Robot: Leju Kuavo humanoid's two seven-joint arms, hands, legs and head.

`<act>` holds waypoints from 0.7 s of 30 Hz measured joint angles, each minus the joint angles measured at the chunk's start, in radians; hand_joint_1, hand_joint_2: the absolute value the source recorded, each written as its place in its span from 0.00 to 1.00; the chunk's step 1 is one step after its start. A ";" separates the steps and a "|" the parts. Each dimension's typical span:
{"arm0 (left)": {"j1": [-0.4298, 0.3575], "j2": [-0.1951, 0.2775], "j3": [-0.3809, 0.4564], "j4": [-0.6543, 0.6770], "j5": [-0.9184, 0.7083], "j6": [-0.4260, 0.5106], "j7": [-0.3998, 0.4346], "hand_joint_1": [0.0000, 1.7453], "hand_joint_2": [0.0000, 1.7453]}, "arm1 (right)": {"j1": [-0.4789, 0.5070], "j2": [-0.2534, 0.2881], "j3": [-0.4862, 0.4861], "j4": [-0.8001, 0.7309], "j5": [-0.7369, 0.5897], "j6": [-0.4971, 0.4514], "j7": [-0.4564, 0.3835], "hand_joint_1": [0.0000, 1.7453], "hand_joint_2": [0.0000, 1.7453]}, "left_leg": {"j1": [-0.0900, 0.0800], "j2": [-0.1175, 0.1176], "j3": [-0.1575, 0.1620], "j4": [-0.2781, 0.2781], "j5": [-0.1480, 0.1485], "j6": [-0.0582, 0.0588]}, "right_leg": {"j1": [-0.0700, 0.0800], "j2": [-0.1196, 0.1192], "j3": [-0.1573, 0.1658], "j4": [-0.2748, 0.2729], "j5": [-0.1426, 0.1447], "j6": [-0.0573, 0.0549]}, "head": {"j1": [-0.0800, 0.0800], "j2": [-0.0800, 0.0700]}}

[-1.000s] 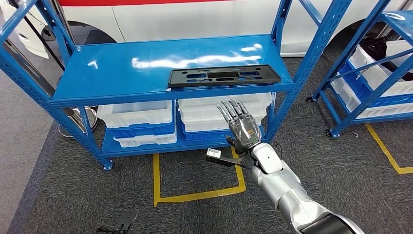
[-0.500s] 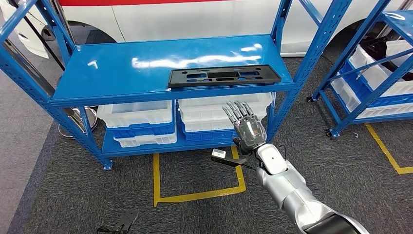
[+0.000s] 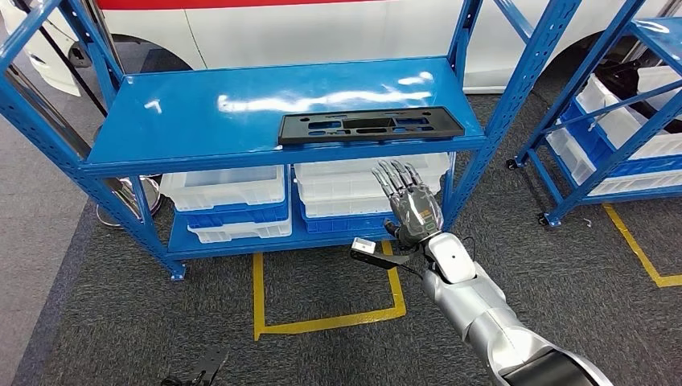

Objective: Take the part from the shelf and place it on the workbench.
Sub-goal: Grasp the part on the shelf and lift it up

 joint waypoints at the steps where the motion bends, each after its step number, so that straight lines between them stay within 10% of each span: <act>1: 0.000 0.000 0.000 0.000 0.000 -0.001 0.002 0.00 0.00 | 0.000 0.000 0.000 0.000 -0.001 0.000 0.000 0.00 1.00 | 0.000 0.000 0.000 0.000 0.000 0.000 | 0.000 0.000 0.000 0.000 0.000 0.000 | 0.000 0.000; 9: -0.005 0.000 0.000 0.000 -0.003 0.003 0.029 0.00 0.00 | -0.013 0.001 0.000 -0.003 -0.010 -0.001 -0.001 0.00 1.00 | 0.002 0.002 0.015 -0.034 0.016 0.023 | -0.002 -0.001 0.002 -0.008 0.001 0.012 | 0.001 0.000; 14: -0.008 -0.002 0.000 0.000 -0.010 0.003 0.032 0.00 0.00 | -0.018 0.000 0.002 0.000 -0.013 -0.002 -0.004 0.00 1.00 | 0.012 0.003 0.026 -0.056 0.023 0.028 | -0.012 -0.001 -0.162 0.256 -0.081 0.026 | 0.002 0.000; 18: -0.007 -0.002 0.000 0.000 -0.014 0.002 0.034 0.00 0.00 | -0.018 -0.002 0.003 0.006 -0.036 -0.002 -0.013 0.00 1.00 | 0.028 -0.004 0.024 -0.017 -0.013 0.000 | -0.030 -0.004 -0.147 0.120 0.060 0.049 | 0.003 0.000; 21: -0.008 0.000 0.000 0.000 -0.015 0.002 0.036 0.00 0.00 | -0.019 -0.002 0.006 0.013 -0.044 -0.002 -0.016 0.00 1.00 | 0.028 -0.005 0.008 0.014 -0.034 -0.027 | -0.023 -0.001 -0.132 0.063 0.065 0.030 | 0.007 0.000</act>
